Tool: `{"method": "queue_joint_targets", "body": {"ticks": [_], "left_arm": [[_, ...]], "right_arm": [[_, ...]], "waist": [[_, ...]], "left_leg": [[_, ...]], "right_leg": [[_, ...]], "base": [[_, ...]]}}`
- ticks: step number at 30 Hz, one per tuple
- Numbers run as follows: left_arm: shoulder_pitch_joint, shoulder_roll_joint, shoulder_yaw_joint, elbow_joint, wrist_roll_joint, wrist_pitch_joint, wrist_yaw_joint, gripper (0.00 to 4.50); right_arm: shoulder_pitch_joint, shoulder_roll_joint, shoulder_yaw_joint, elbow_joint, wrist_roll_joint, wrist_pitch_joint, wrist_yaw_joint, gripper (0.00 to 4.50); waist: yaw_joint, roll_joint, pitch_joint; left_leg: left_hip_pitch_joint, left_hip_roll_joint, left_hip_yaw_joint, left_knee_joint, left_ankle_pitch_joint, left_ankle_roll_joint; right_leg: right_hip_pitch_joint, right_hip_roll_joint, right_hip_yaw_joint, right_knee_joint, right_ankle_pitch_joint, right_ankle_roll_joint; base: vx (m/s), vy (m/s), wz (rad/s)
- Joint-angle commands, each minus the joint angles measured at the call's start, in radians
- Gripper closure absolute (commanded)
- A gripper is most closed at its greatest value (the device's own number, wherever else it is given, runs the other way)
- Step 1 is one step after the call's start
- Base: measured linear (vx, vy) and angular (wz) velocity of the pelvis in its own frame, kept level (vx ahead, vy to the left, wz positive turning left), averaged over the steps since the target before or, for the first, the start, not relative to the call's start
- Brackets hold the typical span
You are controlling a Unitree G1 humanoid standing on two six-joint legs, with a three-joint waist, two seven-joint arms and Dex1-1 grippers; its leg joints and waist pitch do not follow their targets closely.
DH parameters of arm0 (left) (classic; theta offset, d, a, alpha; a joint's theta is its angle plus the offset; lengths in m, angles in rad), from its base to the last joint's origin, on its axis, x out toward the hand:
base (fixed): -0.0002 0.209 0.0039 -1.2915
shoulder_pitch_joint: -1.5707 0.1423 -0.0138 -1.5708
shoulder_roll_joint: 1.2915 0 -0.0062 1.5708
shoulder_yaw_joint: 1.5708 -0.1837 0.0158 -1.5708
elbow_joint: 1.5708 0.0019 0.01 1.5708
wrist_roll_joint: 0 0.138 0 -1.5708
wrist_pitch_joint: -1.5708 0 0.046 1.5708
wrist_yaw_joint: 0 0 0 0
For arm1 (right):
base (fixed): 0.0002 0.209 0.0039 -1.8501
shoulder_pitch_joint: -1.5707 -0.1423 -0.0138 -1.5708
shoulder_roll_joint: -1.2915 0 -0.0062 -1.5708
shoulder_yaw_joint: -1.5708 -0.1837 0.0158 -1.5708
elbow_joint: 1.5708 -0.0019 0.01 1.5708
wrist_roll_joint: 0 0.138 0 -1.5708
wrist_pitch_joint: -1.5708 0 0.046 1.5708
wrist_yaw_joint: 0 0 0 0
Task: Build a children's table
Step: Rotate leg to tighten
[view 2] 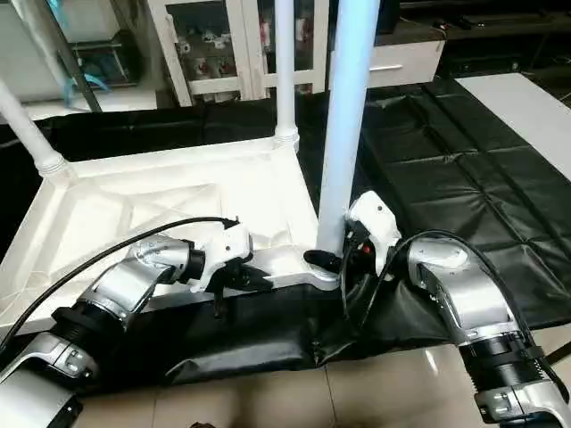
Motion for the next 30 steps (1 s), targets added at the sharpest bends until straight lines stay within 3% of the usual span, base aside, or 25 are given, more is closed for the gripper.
{"method": "queue_joint_targets", "body": {"ticks": [1,11,16,18,20,24,26,28,30], "left_arm": [[0.019,-0.003,-0.021,-0.007,0.003,0.01,-0.011,4.5],[0.016,0.003,-0.015,-0.003,0.005,0.013,-0.011,4.5],[0.014,-0.003,-0.009,0.004,0.006,0.015,0.003,4.5],[0.009,-0.019,0.003,0.015,0.008,0.021,0.043,4.5],[-0.005,-0.045,0.021,0.04,0.017,0.028,0.113,4.5],[-0.031,-0.091,0.045,0.079,0.028,0.047,0.219,4.5],[-0.048,-0.117,0.05,0.104,0.04,0.052,0.278,4.5],[-0.069,-0.141,0.06,0.136,0.049,0.06,0.343,4.5],[-0.084,-0.156,0.067,0.154,0.053,0.066,0.381,4.5]], "right_arm": [[-0.011,-0.008,0.004,0.006,-0.008,-0.021,0.025,1.7],[0.009,-0.036,0.017,-0.001,-0.007,-0.027,0.092,2.52],[-0.002,0.0,0.004,0.05,-0.025,-0.028,0.04,2.59],[-0.008,0.039,-0.008,0.107,-0.05,-0.032,-0.045,2.59],[-0.017,0.096,-0.031,0.171,-0.068,-0.034,-0.16,2.59],[-0.054,0.217,-0.082,0.269,-0.077,-0.039,-0.374,2.59],[-0.099,0.293,-0.11,0.353,-0.102,-0.065,-0.538,2.59],[-0.141,0.347,-0.129,0.428,-0.128,-0.089,-0.692,2.59],[-0.167,0.379,-0.142,0.471,-0.141,-0.107,-0.783,2.59]], "waist": [[0.0,-0.035,-0.067],[0.002,-0.036,-0.067],[0.002,-0.036,-0.066],[-0.003,-0.034,-0.061],[-0.015,-0.04,-0.059],[-0.051,-0.038,-0.056],[-0.068,-0.039,-0.054],[-0.1,-0.036,-0.051],[-0.118,-0.034,-0.051]], "left_leg": [[0.023,0.059,-0.028,-0.076,-0.191,0.101],[0.023,0.059,-0.027,-0.075,-0.192,0.105],[0.023,0.058,-0.027,-0.076,-0.197,0.101],[0.021,0.057,-0.028,-0.08,-0.237,0.079],[0.024,0.057,-0.031,-0.086,-0.307,0.044],[0.028,0.051,-0.041,-0.092,-0.44,-0.022],[0.024,0.05,-0.047,-0.095,-0.478,-0.034],[0.024,0.044,-0.053,-0.094,-0.532,-0.049],[0.027,0.044,-0.059,-0.093,-0.565,-0.05]], "right_leg": [[0.029,-0.025,0.024,-0.044,-0.236,-0.249],[0.031,-0.025,0.024,-0.044,-0.23,-0.258],[0.029,-0.026,0.025,-0.045,-0.237,-0.258],[0.025,-0.025,0.024,-0.051,-0.283,-0.25],[0.024,-0.023,0.022,-0.057,-0.345,-0.23],[0.011,-0.021,0.019,-0.065,-0.436,-0.197],[0.014,-0.023,0.015,-0.07,-0.464,-0.183],[0.008,-0.024,0.008,-0.076,-0.527,-0.166],[0.006,-0.026,0.004,-0.084,-0.55,-0.152]], "base": [[0.0,0.0,0.0],[0.0,0.0,0.0],[0.0,0.0,0.0],[0.0,0.0,0.0],[0.0,0.0,0.0],[0.0,0.0,0.0],[0.0,0.0,0.0],[0.0,0.0,0.0],[0.0,0.0,0.0]]}}
